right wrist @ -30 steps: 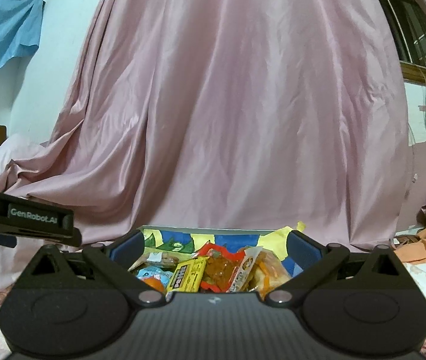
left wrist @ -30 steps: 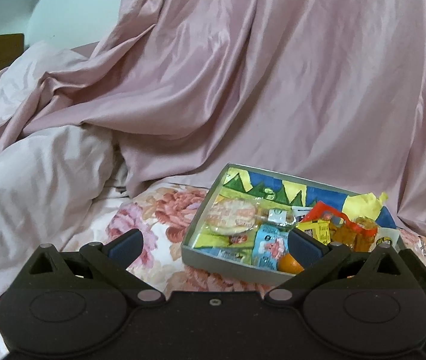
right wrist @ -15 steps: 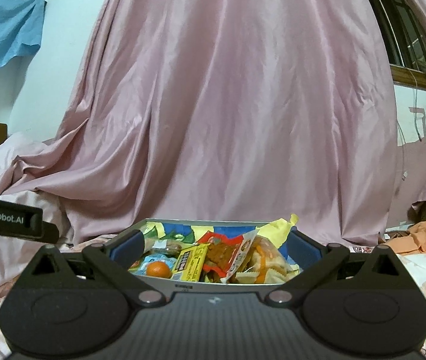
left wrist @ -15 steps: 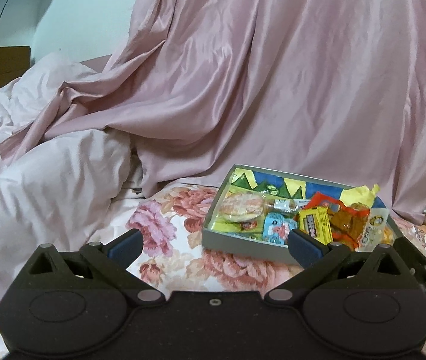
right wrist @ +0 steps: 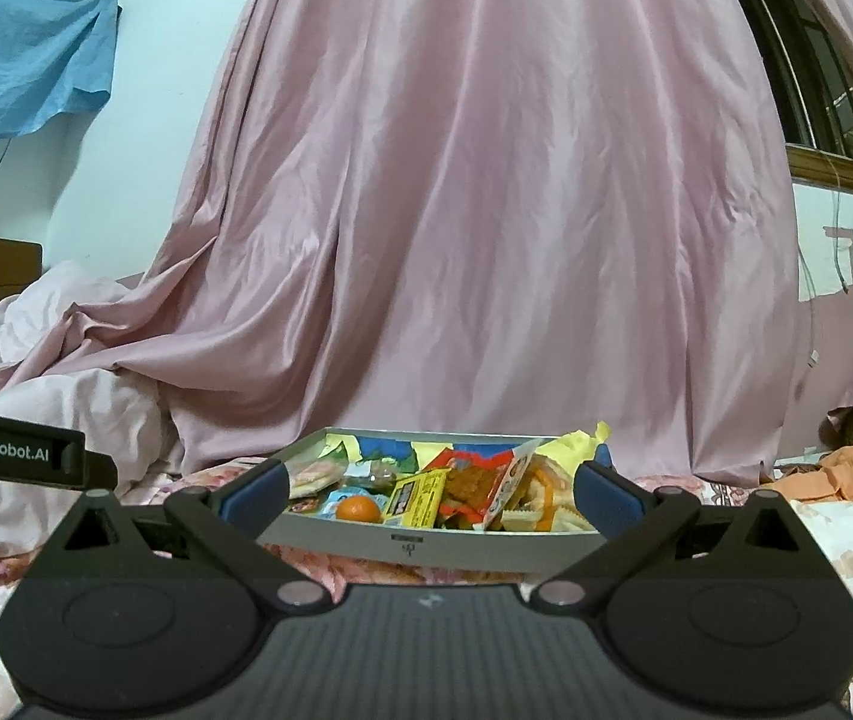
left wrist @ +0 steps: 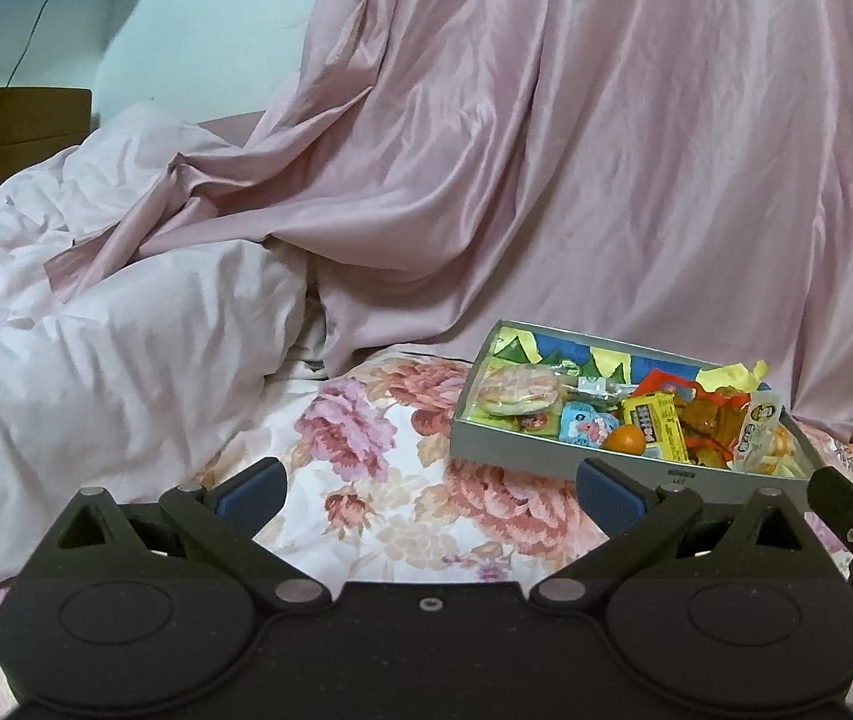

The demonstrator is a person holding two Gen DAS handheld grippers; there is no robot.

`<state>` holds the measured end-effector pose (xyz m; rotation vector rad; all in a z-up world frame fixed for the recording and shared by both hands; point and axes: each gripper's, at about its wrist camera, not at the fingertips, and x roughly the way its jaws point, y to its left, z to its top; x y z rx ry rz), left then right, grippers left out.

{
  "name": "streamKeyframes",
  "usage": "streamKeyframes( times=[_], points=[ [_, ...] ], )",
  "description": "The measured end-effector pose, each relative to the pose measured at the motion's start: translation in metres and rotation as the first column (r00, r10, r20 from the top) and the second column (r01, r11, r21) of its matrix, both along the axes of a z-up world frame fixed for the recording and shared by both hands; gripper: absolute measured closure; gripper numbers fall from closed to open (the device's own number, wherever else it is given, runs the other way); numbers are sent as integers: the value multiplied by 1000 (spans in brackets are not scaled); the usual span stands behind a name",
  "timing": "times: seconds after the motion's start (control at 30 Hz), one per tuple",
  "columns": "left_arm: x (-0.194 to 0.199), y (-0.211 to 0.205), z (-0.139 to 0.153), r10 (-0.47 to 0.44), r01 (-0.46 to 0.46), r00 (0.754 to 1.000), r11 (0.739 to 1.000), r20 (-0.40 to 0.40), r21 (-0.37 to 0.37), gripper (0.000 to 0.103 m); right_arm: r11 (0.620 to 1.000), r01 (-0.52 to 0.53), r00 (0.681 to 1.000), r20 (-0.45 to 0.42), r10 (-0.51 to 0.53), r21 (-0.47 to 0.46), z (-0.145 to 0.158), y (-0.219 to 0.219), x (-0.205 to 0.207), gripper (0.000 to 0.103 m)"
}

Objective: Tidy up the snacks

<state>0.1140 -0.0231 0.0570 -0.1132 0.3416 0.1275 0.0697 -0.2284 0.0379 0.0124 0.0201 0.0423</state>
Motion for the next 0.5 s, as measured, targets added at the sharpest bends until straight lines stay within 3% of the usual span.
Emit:
streamKeyframes(
  times=[0.23,0.5],
  points=[
    [-14,4,-12,-13,13,1000,1000,12,-14,1,1000,-15,999,32,15,19,-5,-2,-14,0],
    [-26,15,-22,-22,23,999,999,34,-33,1,998,4,1000,-13,-3,68,-12,-8,-25,0]
  ],
)
